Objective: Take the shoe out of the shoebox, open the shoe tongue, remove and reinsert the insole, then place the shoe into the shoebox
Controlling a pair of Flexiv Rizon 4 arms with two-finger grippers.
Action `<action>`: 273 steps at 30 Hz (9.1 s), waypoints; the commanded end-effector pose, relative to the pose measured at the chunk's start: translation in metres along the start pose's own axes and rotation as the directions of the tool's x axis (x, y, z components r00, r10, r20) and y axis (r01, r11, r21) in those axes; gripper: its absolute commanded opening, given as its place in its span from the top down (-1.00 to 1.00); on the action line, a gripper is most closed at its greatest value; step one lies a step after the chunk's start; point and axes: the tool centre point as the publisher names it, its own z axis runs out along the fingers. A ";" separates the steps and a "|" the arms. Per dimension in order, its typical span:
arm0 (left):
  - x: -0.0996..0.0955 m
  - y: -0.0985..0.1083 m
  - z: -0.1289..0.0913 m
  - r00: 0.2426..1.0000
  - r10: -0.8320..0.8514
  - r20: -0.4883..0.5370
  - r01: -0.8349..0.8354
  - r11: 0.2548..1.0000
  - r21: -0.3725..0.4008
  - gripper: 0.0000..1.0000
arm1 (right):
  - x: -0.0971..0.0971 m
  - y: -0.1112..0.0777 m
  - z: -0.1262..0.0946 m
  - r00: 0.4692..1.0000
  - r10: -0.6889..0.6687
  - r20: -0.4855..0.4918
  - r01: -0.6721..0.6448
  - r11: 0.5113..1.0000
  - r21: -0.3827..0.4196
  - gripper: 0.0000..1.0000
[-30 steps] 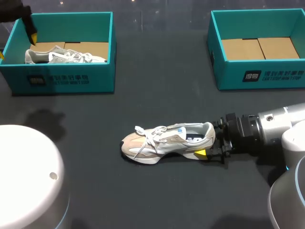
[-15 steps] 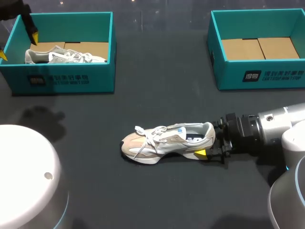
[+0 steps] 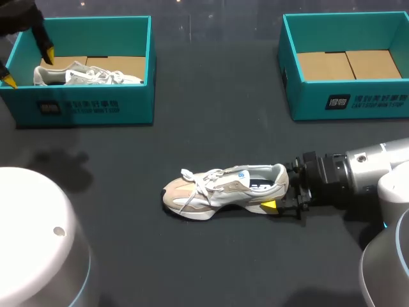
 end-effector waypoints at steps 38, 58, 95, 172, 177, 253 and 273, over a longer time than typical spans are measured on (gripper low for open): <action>-0.041 -0.151 0.078 0.671 -0.732 0.120 0.740 0.669 -0.062 -1.00 | -0.002 -0.002 0.000 1.000 0.001 0.000 -0.001 1.000 0.004 1.00; -0.048 -0.244 0.127 0.108 -0.958 0.264 0.994 0.095 -0.061 -1.00 | -0.002 -0.002 0.000 1.000 0.001 0.000 -0.001 1.000 0.004 1.00; -0.079 -0.331 0.173 -0.351 -0.874 0.337 0.924 -0.382 -0.027 -1.00 | -0.002 -0.002 0.000 1.000 0.001 0.000 -0.001 1.000 0.004 1.00; -0.119 -0.369 0.262 -0.529 -0.638 0.560 0.725 -0.682 -0.092 -0.76 | -0.002 -0.002 0.000 1.000 0.001 0.000 -0.001 1.000 0.004 1.00; -0.115 -0.366 0.259 -0.511 -0.640 0.574 0.723 -0.681 -0.116 -0.18 | -0.002 -0.002 0.000 1.000 0.001 0.000 -0.001 1.000 0.004 1.00; -0.039 -0.275 0.256 -0.620 -0.680 0.392 0.726 -0.687 -0.044 0.70 | -0.002 -0.002 0.000 1.000 0.001 0.000 -0.001 1.000 0.004 1.00; -0.025 -0.267 0.209 -0.629 -0.707 0.322 0.749 -0.662 0.009 0.01 | -0.002 -0.002 0.000 1.000 0.001 0.000 -0.001 1.000 0.004 1.00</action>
